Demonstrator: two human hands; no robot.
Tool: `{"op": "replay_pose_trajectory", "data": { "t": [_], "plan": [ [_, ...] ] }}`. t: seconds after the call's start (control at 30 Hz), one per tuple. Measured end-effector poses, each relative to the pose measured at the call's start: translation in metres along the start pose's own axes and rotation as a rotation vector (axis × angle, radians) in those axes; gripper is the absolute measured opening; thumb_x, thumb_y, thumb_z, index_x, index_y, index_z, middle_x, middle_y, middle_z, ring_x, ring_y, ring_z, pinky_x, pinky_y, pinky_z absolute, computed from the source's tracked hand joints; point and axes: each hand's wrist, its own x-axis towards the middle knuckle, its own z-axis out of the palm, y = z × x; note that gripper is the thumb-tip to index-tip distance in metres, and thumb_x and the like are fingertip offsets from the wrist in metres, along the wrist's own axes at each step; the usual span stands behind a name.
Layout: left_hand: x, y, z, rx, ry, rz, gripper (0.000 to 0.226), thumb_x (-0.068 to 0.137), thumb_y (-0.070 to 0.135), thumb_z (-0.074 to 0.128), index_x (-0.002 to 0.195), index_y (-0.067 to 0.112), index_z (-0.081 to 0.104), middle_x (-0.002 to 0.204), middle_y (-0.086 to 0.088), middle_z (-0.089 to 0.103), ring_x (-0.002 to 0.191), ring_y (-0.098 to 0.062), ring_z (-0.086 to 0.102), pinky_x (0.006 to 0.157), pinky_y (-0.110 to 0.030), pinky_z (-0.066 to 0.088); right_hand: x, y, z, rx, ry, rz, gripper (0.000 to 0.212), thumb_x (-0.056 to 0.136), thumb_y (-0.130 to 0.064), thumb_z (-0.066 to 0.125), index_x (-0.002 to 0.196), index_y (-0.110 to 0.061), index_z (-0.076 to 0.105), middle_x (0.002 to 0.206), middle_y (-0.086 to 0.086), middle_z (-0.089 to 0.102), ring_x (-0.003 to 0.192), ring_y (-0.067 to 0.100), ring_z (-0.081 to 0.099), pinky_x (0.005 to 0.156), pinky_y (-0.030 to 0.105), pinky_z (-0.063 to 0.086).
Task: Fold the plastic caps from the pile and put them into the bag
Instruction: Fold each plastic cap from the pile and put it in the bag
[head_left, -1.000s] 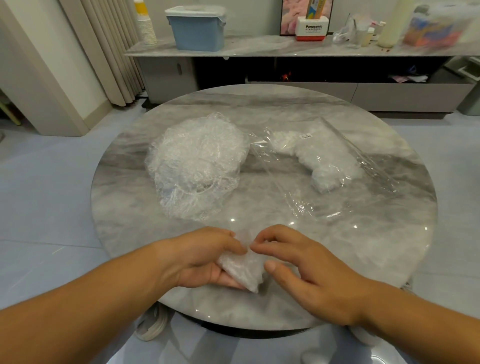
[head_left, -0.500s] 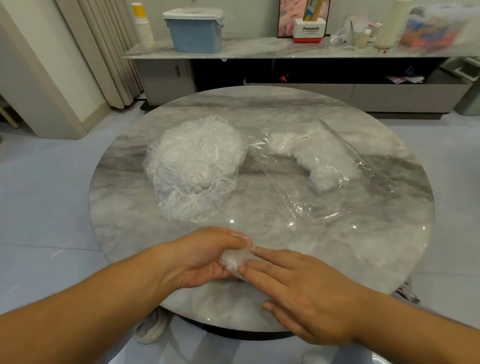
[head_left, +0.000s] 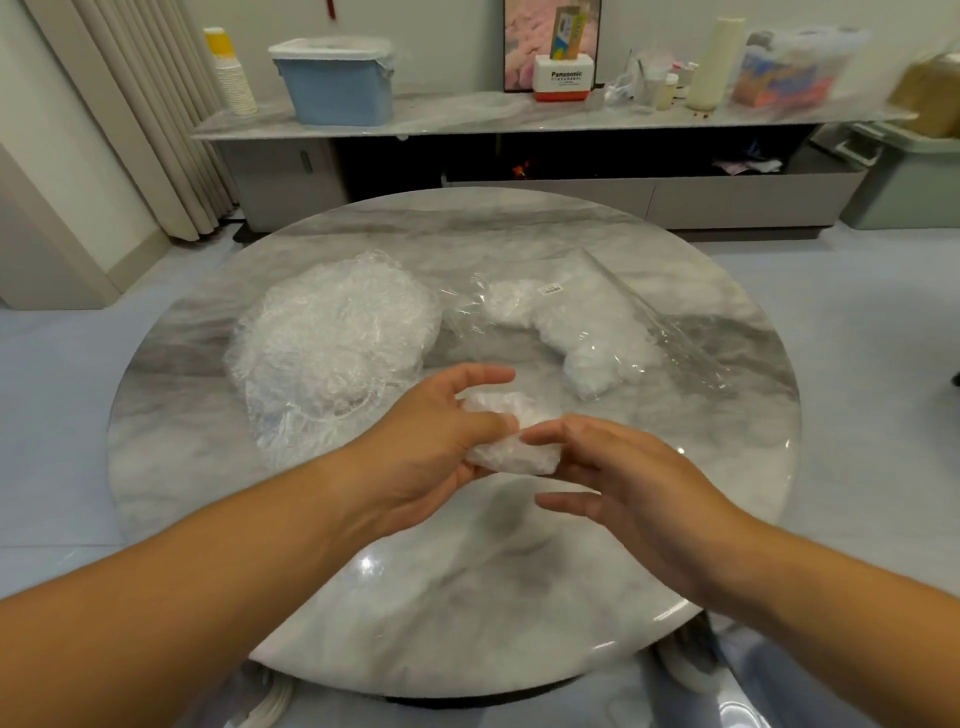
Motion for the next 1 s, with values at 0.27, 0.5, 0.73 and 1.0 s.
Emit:
{"op": "replay_pose_trajectory", "data": {
  "t": [0.27,0.5,0.73,1.0],
  "plan": [
    [0.025,-0.002,0.046,0.011,-0.012,0.07,0.044,0.092,-0.002,0.066,0.128,0.021,0.057,0.109,-0.009,0.07,0.095,-0.024,0.073,0.083,-0.038,0.062,0.01,-0.012,-0.043,-0.162,0.235,-0.098,0.037,0.103,-0.029,0.05,0.092,-0.01,0.078,0.097,0.007,0.078,0.096,0.021,0.072,0.099,0.047,0.054],
    [0.054,-0.024,0.044,0.916,0.019,0.327,0.037,0.102,0.054,0.038,0.099,0.035,0.07,0.149,0.01,0.045,0.14,-0.009,0.037,0.117,-0.033,0.029,0.043,-0.014,-0.1,-0.204,0.461,-0.137,0.054,0.102,-0.05,0.045,0.076,-0.018,0.08,0.104,0.02,0.074,0.105,0.038,0.066,0.104,0.049,0.05],
    [0.062,-0.051,0.037,1.524,-0.252,0.429,0.081,0.087,0.077,0.001,0.133,0.043,0.058,0.165,0.006,-0.024,0.144,-0.005,-0.036,0.125,-0.043,-0.008,0.039,0.015,-0.131,-0.624,0.299,-0.11,0.067,0.082,-0.082,0.033,0.079,-0.033,0.078,0.083,-0.012,0.073,0.082,0.009,0.065,0.087,0.039,0.051],
    [0.056,-0.058,0.038,1.784,-0.232,0.377,0.087,0.088,0.074,-0.002,0.159,0.028,0.019,0.162,0.001,-0.032,0.144,-0.012,-0.039,0.123,-0.049,-0.01,0.041,0.019,-0.139,-0.608,0.286,-0.035,0.082,0.081,-0.086,0.027,0.077,-0.025,0.08,0.086,0.011,0.074,0.088,0.029,0.068,0.096,0.056,0.051]
  ]
}}
